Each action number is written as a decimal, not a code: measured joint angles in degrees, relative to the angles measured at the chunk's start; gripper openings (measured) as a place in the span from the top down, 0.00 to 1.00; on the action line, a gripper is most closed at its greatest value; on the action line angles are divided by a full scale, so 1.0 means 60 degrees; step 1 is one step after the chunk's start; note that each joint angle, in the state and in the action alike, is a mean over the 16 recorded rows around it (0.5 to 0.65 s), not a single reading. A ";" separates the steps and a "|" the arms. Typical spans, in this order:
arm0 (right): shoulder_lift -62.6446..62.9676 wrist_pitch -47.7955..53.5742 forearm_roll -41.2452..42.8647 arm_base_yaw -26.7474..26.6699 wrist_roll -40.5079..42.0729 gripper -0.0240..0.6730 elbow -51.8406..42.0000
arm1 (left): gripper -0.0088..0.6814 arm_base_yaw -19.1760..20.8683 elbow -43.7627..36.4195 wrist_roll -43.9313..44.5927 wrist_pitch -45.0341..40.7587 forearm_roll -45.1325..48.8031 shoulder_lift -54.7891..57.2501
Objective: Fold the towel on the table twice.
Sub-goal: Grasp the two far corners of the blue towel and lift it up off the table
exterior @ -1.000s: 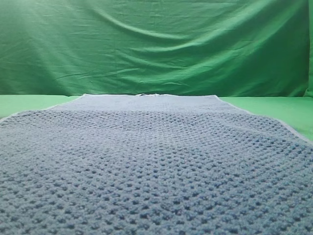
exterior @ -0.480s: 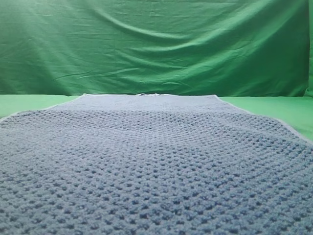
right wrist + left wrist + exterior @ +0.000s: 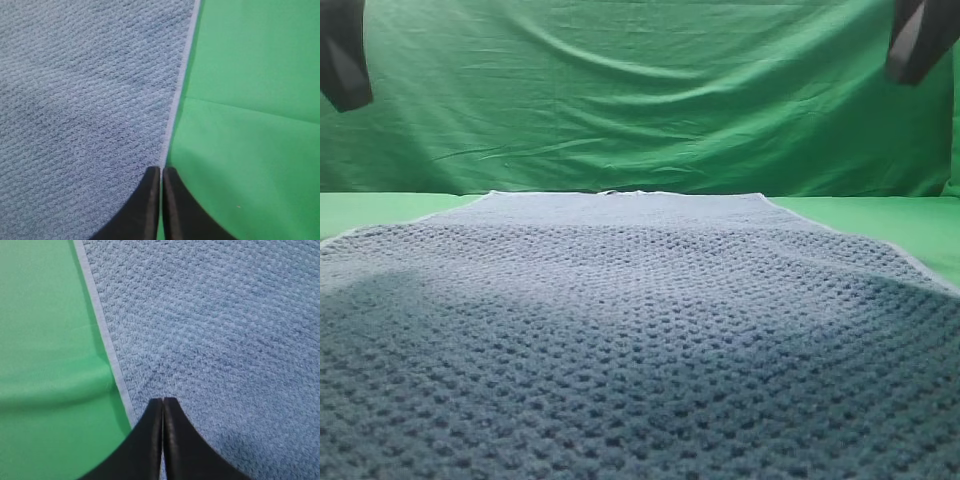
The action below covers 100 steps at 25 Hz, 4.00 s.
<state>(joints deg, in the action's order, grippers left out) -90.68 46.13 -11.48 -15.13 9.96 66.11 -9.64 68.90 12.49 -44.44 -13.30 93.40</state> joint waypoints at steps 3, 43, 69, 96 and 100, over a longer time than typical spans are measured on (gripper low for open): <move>-0.0798 -0.0163 0.0011 -0.0124 0.0028 0.94 0.0338 | 0.99 0.0000 0.0387 0.0211 0.0008 0.0003 0.0590; -0.3734 -0.2337 0.0050 -0.0284 0.0704 0.09 0.1025 | 0.06 0.0000 0.1013 -0.0287 0.1625 0.0044 0.3289; -0.3773 -0.0298 0.0087 -0.0595 0.0493 0.97 0.2644 | 0.98 0.0000 0.1034 -0.0282 0.1573 -0.0006 0.2778; -0.2019 -0.2567 0.1057 -0.0595 0.0214 0.97 0.6682 | 0.99 -0.0013 0.4824 -0.0323 0.2789 -0.0535 0.0853; -0.2208 -0.3767 0.1061 -0.0595 0.0299 0.97 0.6776 | 0.99 -0.0072 0.4963 -0.0305 0.3972 -0.0772 0.1051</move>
<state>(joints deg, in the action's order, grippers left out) -103.92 23.52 -5.11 -18.70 11.75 106.77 -10.08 98.68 10.66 -20.61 -17.93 99.70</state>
